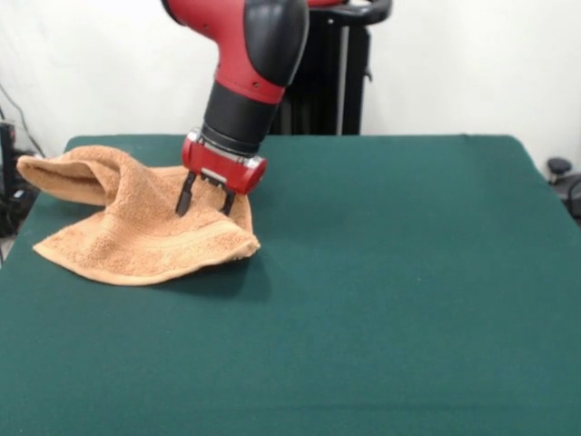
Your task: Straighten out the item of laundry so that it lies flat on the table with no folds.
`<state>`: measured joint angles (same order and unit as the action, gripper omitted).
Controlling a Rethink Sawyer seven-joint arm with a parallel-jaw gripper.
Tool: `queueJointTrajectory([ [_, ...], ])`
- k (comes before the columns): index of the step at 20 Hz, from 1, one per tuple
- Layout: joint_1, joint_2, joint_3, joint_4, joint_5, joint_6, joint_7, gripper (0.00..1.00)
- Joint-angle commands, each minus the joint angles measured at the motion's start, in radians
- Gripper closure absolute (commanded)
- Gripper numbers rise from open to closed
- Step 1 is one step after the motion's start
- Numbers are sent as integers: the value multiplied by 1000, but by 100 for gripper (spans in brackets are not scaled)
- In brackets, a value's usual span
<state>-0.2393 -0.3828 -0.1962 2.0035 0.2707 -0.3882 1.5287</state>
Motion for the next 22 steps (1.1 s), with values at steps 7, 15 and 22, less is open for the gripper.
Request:
queueJointTrajectory([
  [7, -58, 99, 213, -80, -222, 157, 74, 0],
  [15, -226, 28, 246, -215, -448, 356, -69, 0],
  [22, -323, -11, 323, -317, -582, 529, -113, 0],
])
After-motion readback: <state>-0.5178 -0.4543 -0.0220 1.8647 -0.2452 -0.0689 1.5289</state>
